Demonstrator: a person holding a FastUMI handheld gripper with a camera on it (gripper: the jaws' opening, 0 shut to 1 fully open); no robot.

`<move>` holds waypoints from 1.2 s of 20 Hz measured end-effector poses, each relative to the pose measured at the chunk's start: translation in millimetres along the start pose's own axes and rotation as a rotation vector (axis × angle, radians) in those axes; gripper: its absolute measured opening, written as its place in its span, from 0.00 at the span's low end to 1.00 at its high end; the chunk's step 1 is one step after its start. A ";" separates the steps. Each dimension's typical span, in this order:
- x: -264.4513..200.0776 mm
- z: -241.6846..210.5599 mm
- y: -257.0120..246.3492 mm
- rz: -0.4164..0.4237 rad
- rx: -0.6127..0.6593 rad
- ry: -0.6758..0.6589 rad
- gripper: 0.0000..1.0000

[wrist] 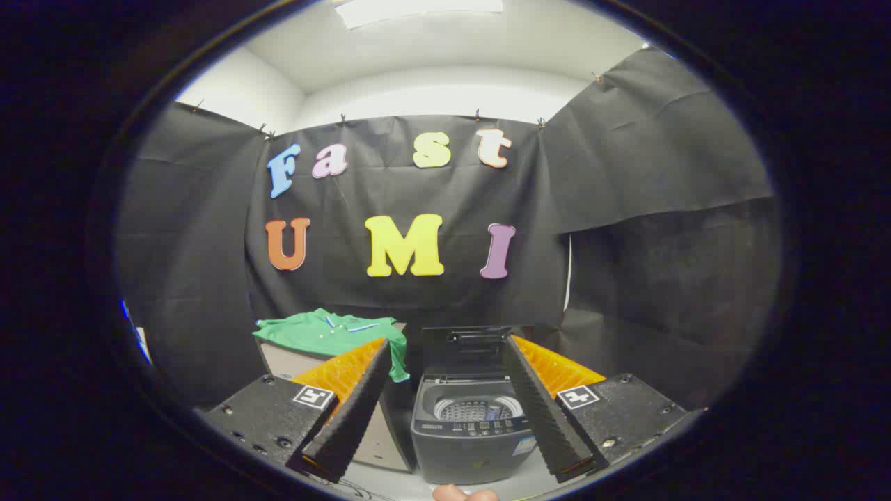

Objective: Put the clothes into the washing machine and then close the washing machine lid.

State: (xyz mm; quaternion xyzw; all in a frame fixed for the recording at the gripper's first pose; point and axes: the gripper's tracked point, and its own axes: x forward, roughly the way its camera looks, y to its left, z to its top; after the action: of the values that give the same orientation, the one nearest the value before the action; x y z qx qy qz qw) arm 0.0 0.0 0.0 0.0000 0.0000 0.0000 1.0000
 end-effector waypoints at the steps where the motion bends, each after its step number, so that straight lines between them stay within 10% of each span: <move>1: 0.1 -0.9 -6.2 0.004 0.006 0.002 1.00; 24: 63.4 16.6 11.4 0.176 0.042 0.035 1.00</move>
State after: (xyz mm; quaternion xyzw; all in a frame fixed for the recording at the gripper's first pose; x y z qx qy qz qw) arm 63.4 11.4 16.6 0.0208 0.0174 0.0879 0.9958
